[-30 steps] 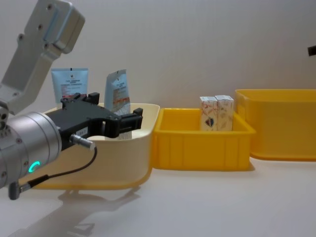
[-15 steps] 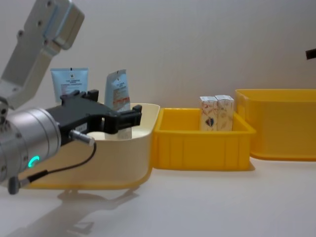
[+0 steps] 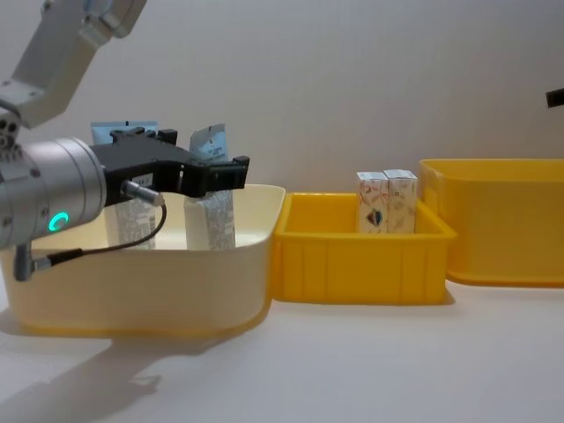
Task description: Bimanual collaborative sorting of washing and personal care products
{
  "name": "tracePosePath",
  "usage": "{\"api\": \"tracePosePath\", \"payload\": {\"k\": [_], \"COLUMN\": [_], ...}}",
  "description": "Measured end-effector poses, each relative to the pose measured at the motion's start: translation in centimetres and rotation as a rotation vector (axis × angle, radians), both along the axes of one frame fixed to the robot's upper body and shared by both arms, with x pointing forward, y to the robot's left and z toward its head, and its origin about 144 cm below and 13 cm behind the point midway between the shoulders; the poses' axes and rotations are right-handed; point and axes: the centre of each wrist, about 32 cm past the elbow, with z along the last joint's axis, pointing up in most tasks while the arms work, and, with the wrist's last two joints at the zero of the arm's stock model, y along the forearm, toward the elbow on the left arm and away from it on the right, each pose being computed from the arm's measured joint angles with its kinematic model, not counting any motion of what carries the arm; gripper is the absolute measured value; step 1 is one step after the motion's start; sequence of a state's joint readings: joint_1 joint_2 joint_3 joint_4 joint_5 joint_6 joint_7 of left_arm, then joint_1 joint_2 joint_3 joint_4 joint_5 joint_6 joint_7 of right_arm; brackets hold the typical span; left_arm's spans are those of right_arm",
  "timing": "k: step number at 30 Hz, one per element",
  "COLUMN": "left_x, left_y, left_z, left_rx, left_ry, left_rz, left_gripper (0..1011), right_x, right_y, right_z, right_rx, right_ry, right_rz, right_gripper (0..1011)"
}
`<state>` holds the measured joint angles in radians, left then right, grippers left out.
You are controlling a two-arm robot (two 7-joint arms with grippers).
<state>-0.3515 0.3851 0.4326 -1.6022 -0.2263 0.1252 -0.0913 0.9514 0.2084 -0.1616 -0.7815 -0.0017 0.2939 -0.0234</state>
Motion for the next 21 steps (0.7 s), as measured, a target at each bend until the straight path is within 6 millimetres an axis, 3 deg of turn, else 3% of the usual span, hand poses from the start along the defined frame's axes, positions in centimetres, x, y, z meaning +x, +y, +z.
{"api": "tracePosePath", "payload": {"k": [10,21], "left_x": [1.8,3.2], "left_y": [1.4,3.1], "left_z": [1.0,0.6], "left_rx": [0.027,0.038], "left_ry": [0.094,0.177], "left_rz": [-0.032,-0.04], "left_gripper": [1003,1003], "right_x": [0.0,0.0], "right_y": [0.0,0.0], "right_z": [0.0,0.0], "right_rx": [0.0,0.0], "right_ry": [0.0,0.001], "right_rz": [0.0,0.0], "right_gripper": [1001,1001]}}
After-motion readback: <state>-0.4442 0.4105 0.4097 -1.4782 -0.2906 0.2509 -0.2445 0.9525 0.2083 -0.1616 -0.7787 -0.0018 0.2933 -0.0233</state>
